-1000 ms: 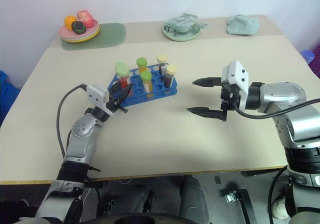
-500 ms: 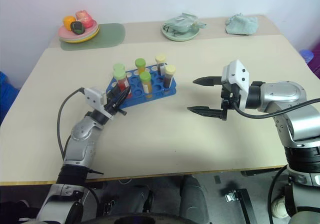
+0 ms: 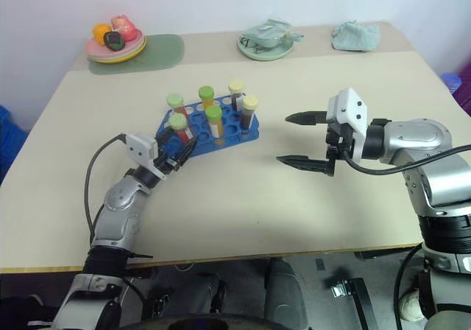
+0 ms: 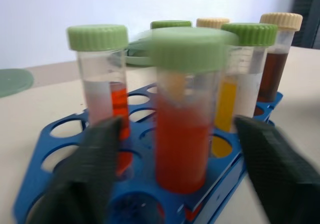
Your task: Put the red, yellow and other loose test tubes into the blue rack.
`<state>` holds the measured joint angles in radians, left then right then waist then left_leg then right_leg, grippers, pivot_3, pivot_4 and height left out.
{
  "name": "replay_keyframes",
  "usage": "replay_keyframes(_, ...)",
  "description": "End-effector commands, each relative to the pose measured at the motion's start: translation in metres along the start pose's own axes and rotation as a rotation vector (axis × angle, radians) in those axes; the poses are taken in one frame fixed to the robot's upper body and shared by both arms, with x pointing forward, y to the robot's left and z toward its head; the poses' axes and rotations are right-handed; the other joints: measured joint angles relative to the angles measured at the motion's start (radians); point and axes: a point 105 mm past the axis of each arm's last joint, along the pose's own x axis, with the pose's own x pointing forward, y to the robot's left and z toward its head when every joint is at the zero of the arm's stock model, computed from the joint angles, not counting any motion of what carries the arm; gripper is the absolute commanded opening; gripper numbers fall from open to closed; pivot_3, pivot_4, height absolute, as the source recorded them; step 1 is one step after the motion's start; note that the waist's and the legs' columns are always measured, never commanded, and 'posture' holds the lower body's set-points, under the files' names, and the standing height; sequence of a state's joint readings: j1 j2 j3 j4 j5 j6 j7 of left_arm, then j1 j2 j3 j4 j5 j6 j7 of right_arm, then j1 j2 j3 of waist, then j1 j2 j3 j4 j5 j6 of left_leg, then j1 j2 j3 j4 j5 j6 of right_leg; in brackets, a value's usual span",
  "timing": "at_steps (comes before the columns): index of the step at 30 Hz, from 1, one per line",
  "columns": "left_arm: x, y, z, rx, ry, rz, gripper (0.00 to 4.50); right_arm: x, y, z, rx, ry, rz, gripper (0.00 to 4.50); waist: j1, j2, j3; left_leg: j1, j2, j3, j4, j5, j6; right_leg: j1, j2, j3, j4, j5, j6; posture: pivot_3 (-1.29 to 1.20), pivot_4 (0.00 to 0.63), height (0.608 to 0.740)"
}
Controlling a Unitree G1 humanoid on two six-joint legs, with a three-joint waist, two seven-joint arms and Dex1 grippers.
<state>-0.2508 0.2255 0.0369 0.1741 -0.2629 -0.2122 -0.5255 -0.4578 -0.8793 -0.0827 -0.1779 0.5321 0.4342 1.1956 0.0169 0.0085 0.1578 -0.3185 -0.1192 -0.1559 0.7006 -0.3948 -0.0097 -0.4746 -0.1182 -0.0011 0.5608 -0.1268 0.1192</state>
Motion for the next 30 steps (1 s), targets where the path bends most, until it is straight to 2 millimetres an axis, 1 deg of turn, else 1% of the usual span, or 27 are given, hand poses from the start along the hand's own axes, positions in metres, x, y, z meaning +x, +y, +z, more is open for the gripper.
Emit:
replay_keyframes(1, -0.007, 0.011, 0.027, 0.049, -0.085, 0.011, 4.45, -0.001, -0.003, 0.009, -0.043, -0.021, -0.003, 4.50, -0.001, 0.000, 0.000, 0.000, 0.000, 0.000, 0.000, 0.000, 0.000, 0.000, 0.000, 0.000, 0.000, 0.000, 0.000, 0.00, 0.150, 0.740)
replay_keyframes(2, -0.009, 0.012, 0.029, 0.052, -0.087, 0.012, 4.45, -0.002, -0.004, 0.008, -0.043, -0.020, -0.003, 4.50, -0.002, 0.000, 0.000, 0.000, 0.000, 0.000, 0.000, 0.000, 0.000, 0.000, 0.000, 0.000, 0.000, 0.000, 0.000, 0.00, 0.150, 0.740)
replay_keyframes(5, -0.026, 0.011, 0.035, 0.078, -0.068, -0.059, 4.45, -0.002, -0.005, 0.005, -0.041, -0.012, 0.003, 4.50, -0.004, 0.000, 0.000, 0.000, 0.000, 0.000, 0.000, 0.000, 0.000, 0.000, 0.000, 0.000, 0.000, 0.000, 0.000, 0.00, 0.150, 0.740)
replay_keyframes(6, -0.032, 0.012, 0.040, 0.099, -0.064, -0.086, 4.45, -0.003, -0.006, 0.003, -0.037, -0.009, 0.006, 4.50, -0.005, 0.000, 0.000, 0.000, 0.000, 0.000, -0.001, 0.000, 0.000, -0.001, 0.000, 0.000, 0.000, 0.000, 0.000, 0.00, 0.150, 0.740)
replay_keyframes(8, -0.038, 0.014, 0.047, 0.113, -0.053, -0.112, 4.45, -0.008, -0.007, 0.000, -0.026, -0.004, 0.011, 4.50, -0.004, 0.000, 0.000, 0.000, 0.001, 0.000, -0.001, 0.000, 0.000, -0.001, 0.001, 0.000, 0.000, 0.000, 0.000, 0.00, 0.150, 0.740)
replay_keyframes(10, -0.052, 0.024, 0.060, 0.137, -0.016, -0.170, 4.45, -0.017, -0.004, -0.008, 0.001, 0.018, 0.023, 4.50, 0.006, -0.001, 0.000, 0.000, 0.000, 0.000, 0.000, 0.000, 0.000, 0.000, 0.000, 0.000, 0.000, 0.000, 0.000, 0.00, 0.150, 0.740)
replay_keyframes(11, -0.059, 0.031, 0.068, 0.145, 0.004, -0.197, 4.45, -0.019, -0.002, -0.012, 0.003, 0.030, 0.025, 4.50, 0.004, -0.001, 0.000, 0.000, 0.001, 0.000, 0.000, 0.000, 0.000, 0.000, 0.000, 0.000, 0.000, 0.000, 0.000, 0.00, 0.150, 0.740)
replay_keyframes(13, -0.067, 0.038, 0.079, 0.168, 0.038, -0.244, 4.45, -0.021, -0.001, -0.016, 0.006, 0.036, 0.019, 4.50, -0.002, -0.001, 0.000, 0.000, 0.002, 0.000, -0.001, 0.000, 0.001, -0.001, 0.001, 0.000, 0.001, 0.000, 0.000, 0.00, 0.150, 0.740)
replay_keyframes(14, -0.071, 0.043, 0.089, 0.182, 0.052, -0.273, 4.45, -0.020, -0.001, -0.019, 0.008, 0.034, 0.003, 4.50, -0.004, 0.000, 0.000, -0.001, 0.002, 0.000, -0.001, 0.000, 0.001, -0.002, 0.002, 0.000, 0.001, 0.000, 0.000, 0.00, 0.150, 0.740)
replay_keyframes(15, -0.073, 0.044, 0.095, 0.197, 0.076, -0.307, 4.45, -0.021, -0.001, -0.024, 0.014, 0.039, -0.012, 4.50, -0.004, 0.000, 0.000, 0.000, 0.002, 0.000, -0.001, 0.000, 0.001, -0.001, 0.002, 0.000, 0.001, 0.000, 0.000, 0.00, 0.150, 0.740)
replay_keyframes(17, -0.078, 0.041, 0.103, 0.220, 0.126, -0.395, 4.45, -0.025, 0.001, -0.032, 0.008, 0.051, -0.027, 4.50, -0.002, 0.000, 0.000, 0.000, 0.002, 0.001, -0.001, 0.000, 0.001, -0.001, 0.002, 0.000, 0.001, 0.000, 0.000, 0.00, 0.150, 0.740)
replay_keyframes(19, -0.081, 0.037, 0.103, 0.179, 0.188, -0.455, 4.45, -0.029, 0.000, -0.034, -0.001, 0.055, -0.045, 4.50, -0.002, 0.000, 0.001, 0.000, 0.002, 0.001, -0.001, -0.001, 0.001, -0.001, 0.001, 0.000, 0.001, 0.000, 0.000, 0.00, 0.150, 0.740)
replay_keyframes(21, -0.080, 0.034, 0.108, 0.227, 0.193, -0.502, 4.45, -0.035, -0.003, -0.033, -0.010, 0.056, -0.055, 4.50, -0.005, 0.001, 0.001, 0.000, 0.001, 0.001, -0.001, -0.001, 0.002, -0.001, 0.001, 0.000, 0.001, 0.000, 0.000, 0.00, 0.150, 0.740)
replay_keyframes(23, -0.086, 0.028, 0.110, 0.235, 0.227, -0.582, 4.45, -0.039, -0.007, -0.030, -0.022, 0.053, -0.072, 4.50, -0.006, 0.001, 0.001, 0.000, 0.002, 0.002, -0.001, -0.001, 0.001, -0.001, 0.002, 0.000, 0.001, 0.000, 0.000, 0.00, 0.150, 0.740)
replay_keyframes(25, -0.090, 0.029, 0.110, 0.216, 0.266, -0.617, 4.45, -0.041, -0.007, -0.032, -0.039, 0.072, -0.081, 4.50, -0.007, 0.001, 0.001, 0.000, 0.003, 0.002, -0.002, -0.001, 0.001, -0.001, 0.003, 0.000, 0.001, 0.000, 0.000, 0.00, 0.150, 0.740)
replay_keyframes(27, -0.089, 0.028, 0.108, 0.203, 0.275, -0.633, 4.45, -0.045, -0.008, -0.036, -0.046, 0.083, -0.090, 4.50, -0.006, 0.001, 0.001, 0.000, 0.003, 0.003, -0.002, -0.001, 0.001, -0.001, 0.003, 0.000, 0.000, 0.000, 0.000, 0.00, 0.150, 0.740)
replay_keyframes(30, -0.086, 0.028, 0.105, 0.172, 0.266, -0.641, 4.45, -0.045, -0.007, -0.036, -0.053, 0.087, -0.102, 4.50, -0.004, 0.001, 0.001, 0.000, 0.003, 0.003, -0.002, -0.001, 0.002, -0.001, 0.003, 0.000, 0.000, 0.000, 0.000, 0.00, 0.150, 0.740)
